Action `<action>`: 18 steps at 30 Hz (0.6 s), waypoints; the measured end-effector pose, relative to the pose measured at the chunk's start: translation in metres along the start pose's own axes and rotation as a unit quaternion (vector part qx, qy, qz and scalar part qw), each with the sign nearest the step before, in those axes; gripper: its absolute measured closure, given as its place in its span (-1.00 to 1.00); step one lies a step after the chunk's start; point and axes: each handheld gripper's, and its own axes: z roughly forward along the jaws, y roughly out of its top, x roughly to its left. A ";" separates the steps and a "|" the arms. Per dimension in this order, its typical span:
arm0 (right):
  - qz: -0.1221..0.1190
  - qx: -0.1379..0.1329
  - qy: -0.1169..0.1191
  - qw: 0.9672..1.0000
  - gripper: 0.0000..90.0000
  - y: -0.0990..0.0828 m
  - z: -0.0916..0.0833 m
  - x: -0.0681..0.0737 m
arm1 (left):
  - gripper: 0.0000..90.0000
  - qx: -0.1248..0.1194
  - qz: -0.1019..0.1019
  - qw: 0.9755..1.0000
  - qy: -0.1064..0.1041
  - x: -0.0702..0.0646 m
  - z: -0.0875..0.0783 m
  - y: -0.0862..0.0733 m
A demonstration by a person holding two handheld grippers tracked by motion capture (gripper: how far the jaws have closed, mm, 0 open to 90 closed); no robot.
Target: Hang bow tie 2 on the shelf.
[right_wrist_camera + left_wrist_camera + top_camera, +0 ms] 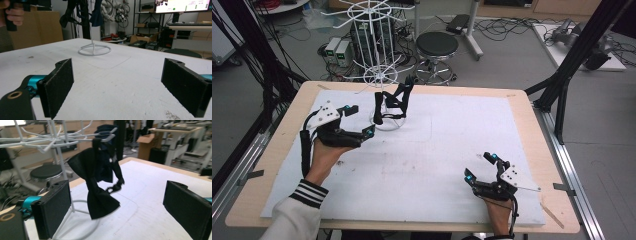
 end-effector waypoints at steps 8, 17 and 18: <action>-0.003 0.001 0.001 1.000 -0.77 0.000 0.000 0.001 | -0.85 -0.050 0.019 0.998 -0.029 -0.002 -0.027 -0.032; -0.005 0.000 0.001 1.000 -0.77 0.000 0.000 0.001 | -0.85 -0.083 0.012 0.996 -0.032 -0.002 -0.049 -0.067; -0.007 0.000 0.000 1.000 -0.77 0.000 0.000 0.001 | -0.85 -0.081 0.013 0.996 -0.032 -0.002 -0.051 -0.070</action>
